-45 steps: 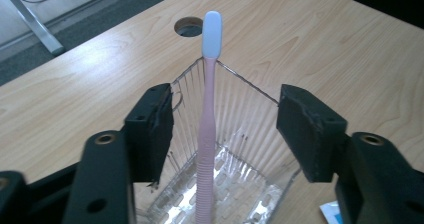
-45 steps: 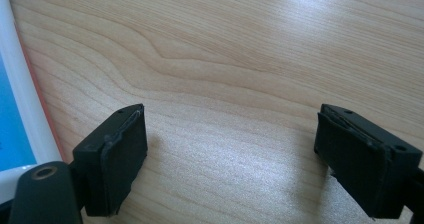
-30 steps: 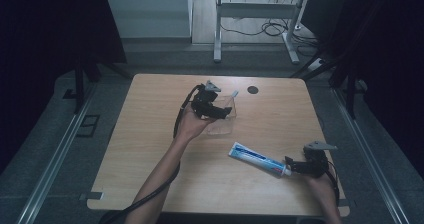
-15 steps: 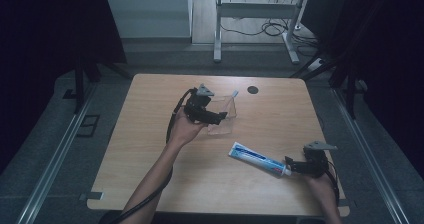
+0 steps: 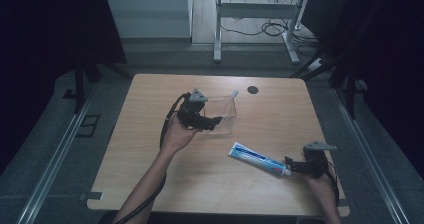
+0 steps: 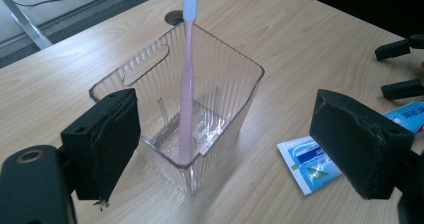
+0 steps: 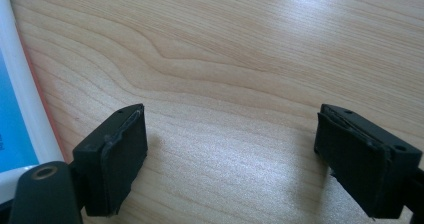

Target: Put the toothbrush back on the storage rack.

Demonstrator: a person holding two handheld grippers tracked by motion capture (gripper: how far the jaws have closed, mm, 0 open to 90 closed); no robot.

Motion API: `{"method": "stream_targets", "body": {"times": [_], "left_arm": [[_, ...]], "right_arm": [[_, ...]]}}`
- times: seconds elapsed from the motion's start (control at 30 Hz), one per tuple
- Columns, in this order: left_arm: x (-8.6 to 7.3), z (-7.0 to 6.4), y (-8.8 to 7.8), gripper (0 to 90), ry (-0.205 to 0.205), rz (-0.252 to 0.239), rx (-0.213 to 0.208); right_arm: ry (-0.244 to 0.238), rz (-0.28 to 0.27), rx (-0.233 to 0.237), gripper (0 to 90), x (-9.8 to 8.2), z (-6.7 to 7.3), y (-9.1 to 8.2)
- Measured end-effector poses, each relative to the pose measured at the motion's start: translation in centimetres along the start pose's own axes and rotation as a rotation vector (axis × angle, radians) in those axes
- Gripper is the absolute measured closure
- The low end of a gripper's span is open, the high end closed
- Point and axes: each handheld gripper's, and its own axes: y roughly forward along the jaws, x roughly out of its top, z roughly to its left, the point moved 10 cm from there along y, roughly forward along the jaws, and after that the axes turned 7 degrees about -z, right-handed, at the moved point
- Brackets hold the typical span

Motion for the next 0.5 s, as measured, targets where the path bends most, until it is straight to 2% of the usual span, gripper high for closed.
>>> {"method": "stream_targets", "body": {"times": [0.5], "left_arm": [[-2.4,0.6,-2.4,12.8,0.015,-0.013,0.037]], "right_arm": [[0.001,0.001,-0.001,13.4,0.0,0.1,0.0]]}}
